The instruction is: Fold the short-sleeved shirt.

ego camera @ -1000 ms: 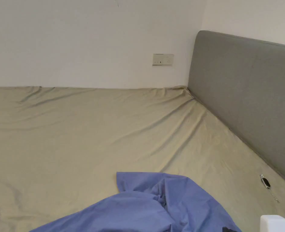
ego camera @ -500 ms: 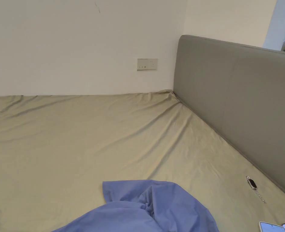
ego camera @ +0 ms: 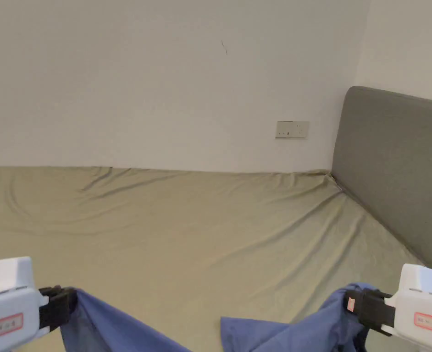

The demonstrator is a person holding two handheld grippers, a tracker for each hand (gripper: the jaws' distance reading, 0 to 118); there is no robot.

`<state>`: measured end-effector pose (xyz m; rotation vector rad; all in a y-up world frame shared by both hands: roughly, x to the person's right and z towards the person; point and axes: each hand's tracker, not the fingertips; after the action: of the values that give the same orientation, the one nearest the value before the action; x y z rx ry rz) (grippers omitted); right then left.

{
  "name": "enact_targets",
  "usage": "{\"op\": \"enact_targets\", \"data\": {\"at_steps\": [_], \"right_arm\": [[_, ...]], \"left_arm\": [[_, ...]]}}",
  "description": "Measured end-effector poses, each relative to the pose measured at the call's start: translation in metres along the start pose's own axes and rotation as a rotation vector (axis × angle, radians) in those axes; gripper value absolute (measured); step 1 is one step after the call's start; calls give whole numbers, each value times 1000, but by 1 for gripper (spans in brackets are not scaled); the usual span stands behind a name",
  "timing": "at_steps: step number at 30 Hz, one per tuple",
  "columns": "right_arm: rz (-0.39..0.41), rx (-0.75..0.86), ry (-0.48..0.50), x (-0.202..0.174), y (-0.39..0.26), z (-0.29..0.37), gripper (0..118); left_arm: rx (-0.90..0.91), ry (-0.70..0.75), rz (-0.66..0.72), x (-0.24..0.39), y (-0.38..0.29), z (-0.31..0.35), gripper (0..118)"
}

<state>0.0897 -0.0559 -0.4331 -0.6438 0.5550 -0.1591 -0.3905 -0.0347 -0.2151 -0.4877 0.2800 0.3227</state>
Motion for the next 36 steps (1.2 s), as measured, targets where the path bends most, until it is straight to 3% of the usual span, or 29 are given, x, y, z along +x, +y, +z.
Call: {"op": "enact_targets", "data": {"at_steps": [4, 8, 12, 15, 22, 28, 32, 36], "right_arm": [[34, 177, 4, -35, 89, -34, 12], [91, 465, 39, -72, 140, -11, 12], [146, 660, 53, -91, 149, 19, 12], [182, 658, 39, -93, 133, 35, 12], [231, 516, -49, -73, 37, 60, 12], [193, 237, -105, -36, -82, 67, 12], [89, 52, -126, -14, -153, 74, 12], [89, -105, -167, -3, -208, 83, 12]], "left_arm": [[219, 69, -39, 10, 96, -29, 2], [494, 47, -11, 18, 167, -7, 2], [673, 29, -45, 22, 191, 24, 2], [698, 26, -27, 17, 173, 41, 2], [567, 35, 40, -6, 65, 66, 2], [305, 133, 34, -23, -68, 86, 2], [85, 186, 80, -37, -148, 93, 2], [-142, 220, 92, -49, -195, 98, 2]]}}
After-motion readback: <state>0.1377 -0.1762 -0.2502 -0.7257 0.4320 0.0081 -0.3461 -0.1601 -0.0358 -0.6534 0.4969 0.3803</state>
